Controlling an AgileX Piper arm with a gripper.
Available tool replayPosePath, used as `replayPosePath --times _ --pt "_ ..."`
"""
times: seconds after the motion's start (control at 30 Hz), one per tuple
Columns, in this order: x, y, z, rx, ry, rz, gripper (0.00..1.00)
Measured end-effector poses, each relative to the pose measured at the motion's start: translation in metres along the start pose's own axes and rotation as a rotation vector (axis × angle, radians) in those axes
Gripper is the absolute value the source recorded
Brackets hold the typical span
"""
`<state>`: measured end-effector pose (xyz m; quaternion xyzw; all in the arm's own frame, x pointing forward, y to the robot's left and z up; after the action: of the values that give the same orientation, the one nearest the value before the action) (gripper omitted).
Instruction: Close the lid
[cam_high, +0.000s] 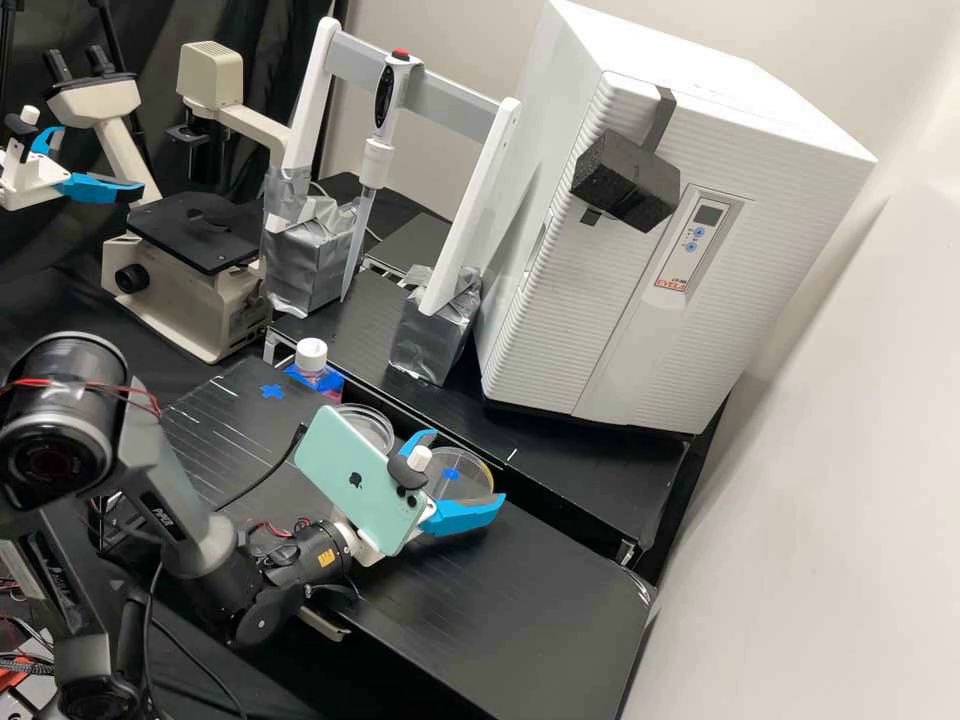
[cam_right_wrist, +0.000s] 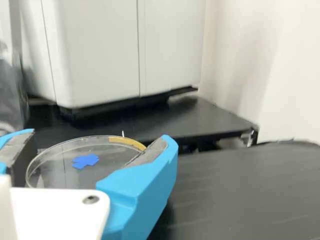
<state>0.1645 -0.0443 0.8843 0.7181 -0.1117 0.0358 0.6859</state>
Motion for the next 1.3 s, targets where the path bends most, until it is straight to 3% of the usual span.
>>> replayPosePath --times 0.2,0.37,0.6,1.07,1.3 --pt "-0.012 0.001 -0.018 0.015 0.073 0.007 0.00" --pt "-0.022 -0.016 -0.031 0.010 0.133 -0.054 0.00" --pt "-0.024 -0.034 -0.041 -0.042 0.201 -0.145 0.00" --pt "-0.024 -0.042 -0.051 -0.036 0.265 -0.185 0.00" --pt "-0.026 -0.046 -0.051 -0.066 0.255 -0.233 0.00"
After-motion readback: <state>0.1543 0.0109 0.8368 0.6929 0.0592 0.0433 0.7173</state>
